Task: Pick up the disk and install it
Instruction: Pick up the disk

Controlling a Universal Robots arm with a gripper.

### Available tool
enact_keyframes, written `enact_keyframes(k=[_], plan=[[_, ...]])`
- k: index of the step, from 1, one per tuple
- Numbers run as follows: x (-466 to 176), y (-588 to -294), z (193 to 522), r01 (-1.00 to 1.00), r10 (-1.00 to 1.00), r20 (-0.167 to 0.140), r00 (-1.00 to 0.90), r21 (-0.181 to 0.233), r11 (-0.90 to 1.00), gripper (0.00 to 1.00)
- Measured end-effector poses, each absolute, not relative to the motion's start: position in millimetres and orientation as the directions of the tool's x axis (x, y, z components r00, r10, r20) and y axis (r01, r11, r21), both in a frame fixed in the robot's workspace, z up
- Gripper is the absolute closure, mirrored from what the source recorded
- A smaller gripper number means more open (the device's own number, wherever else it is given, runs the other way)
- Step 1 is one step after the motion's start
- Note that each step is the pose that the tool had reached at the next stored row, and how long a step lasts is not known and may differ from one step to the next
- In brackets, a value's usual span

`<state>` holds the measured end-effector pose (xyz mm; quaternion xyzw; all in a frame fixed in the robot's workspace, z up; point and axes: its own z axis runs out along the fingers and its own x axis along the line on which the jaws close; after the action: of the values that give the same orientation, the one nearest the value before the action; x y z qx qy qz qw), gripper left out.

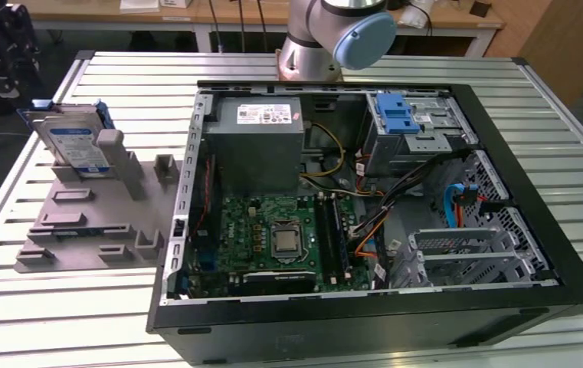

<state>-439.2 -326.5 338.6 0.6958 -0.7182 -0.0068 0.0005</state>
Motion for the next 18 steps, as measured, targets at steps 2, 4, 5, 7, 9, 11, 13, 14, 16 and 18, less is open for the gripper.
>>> enact_keyframes(k=[2,4,5,7,9,11,13,14,16,18], plan=[[-439.2,-326.5,337.4,-0.999,-0.999,-0.005,-0.031,0.010,0.031,0.48],[-439.2,-326.4,335.7,-0.999,-1.000,-0.001,-0.031,0.010,0.031,0.42],[-439.2,-326.4,334.5,-0.999,-1.000,0.002,-0.031,0.010,0.031,0.36],[-439.2,-326.4,331.9,-0.999,-0.999,0.006,-0.031,0.010,0.031,0.36],[-439.2,-326.4,328.5,-0.999,-0.999,0.006,-0.031,0.010,0.031,0.36],[-439.2,-326.3,325.0,-0.999,-0.999,0.006,-0.031,0.010,0.031,0.36],[-439.2,-326.3,321.2,-0.999,-0.999,0.006,-0.031,0.010,0.031,0.36],[-439.2,-326.3,319.4,-0.999,-0.999,0.006,-0.031,0.010,0.031,0.36],[-439.2,-326.2,316.2,-0.999,-0.999,0.006,-0.031,0.010,0.031,0.36],[-439.2,-326.2,313.2,-0.999,-0.999,0.006,-0.031,0.010,0.031,0.36]])
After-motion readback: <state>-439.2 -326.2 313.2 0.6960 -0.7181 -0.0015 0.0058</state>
